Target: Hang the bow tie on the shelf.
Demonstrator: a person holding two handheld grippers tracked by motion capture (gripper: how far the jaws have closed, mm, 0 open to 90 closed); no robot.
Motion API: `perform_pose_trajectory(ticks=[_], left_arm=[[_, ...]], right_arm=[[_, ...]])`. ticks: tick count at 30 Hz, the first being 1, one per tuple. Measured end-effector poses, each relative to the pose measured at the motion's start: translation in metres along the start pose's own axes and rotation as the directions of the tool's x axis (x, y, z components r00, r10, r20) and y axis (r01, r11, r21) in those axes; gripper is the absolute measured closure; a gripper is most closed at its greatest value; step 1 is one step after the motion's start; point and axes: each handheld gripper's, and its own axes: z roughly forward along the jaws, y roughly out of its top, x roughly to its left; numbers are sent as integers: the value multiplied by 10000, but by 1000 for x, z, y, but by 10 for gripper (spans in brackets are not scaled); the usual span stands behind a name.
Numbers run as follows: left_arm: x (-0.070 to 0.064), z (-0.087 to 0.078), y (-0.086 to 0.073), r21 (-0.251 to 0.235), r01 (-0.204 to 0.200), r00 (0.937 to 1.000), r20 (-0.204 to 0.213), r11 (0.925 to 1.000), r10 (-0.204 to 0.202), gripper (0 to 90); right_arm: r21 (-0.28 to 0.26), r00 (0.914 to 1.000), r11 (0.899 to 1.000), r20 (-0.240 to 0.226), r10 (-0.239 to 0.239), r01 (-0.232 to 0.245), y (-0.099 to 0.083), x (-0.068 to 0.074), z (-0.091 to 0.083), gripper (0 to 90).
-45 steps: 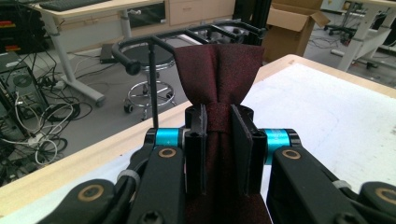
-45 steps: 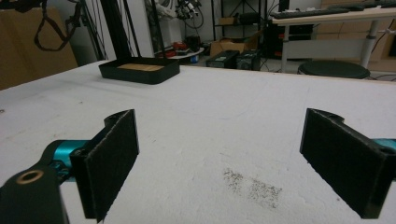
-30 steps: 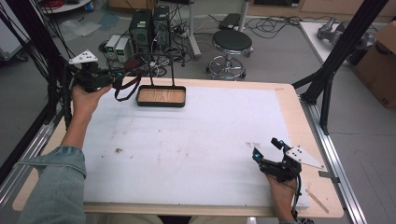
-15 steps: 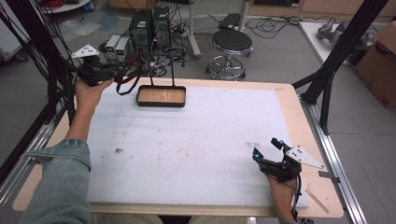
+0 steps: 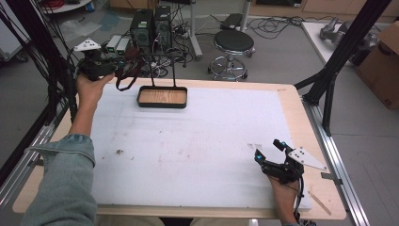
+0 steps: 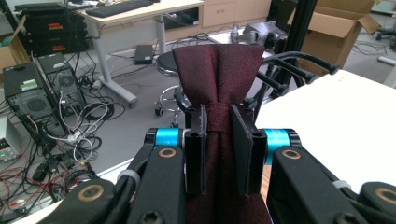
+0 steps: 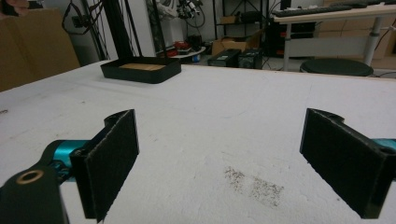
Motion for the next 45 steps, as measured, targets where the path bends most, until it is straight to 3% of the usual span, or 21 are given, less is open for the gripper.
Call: perform_pose_trajectory(ticks=[2,7,24,32,45], left_arm=[[2,2,-1,-70,127,9999,-91,9999,-128,758],[8,7,-6,284,430,9978,-524,9987,-415,758],[16,16,-21,598,997,9929,-714,9932,-954,751],[19,16,-24,919,1006,9921,-847,9907,-929,745],[19,19,-37,969,1112,9903,-941,9891,-1022,731]], right_arm=[[-8,10000,10000,-24,-2,2,0,0,0,107],[-3,10000,10000,-49,40,-40,0,0,0,107],[-19,10000,10000,-50,34,-34,0,0,0,107],[-7,10000,10000,-46,14,-14,0,0,0,107],[-31,10000,10000,4,91,-91,0,0,0,107]])
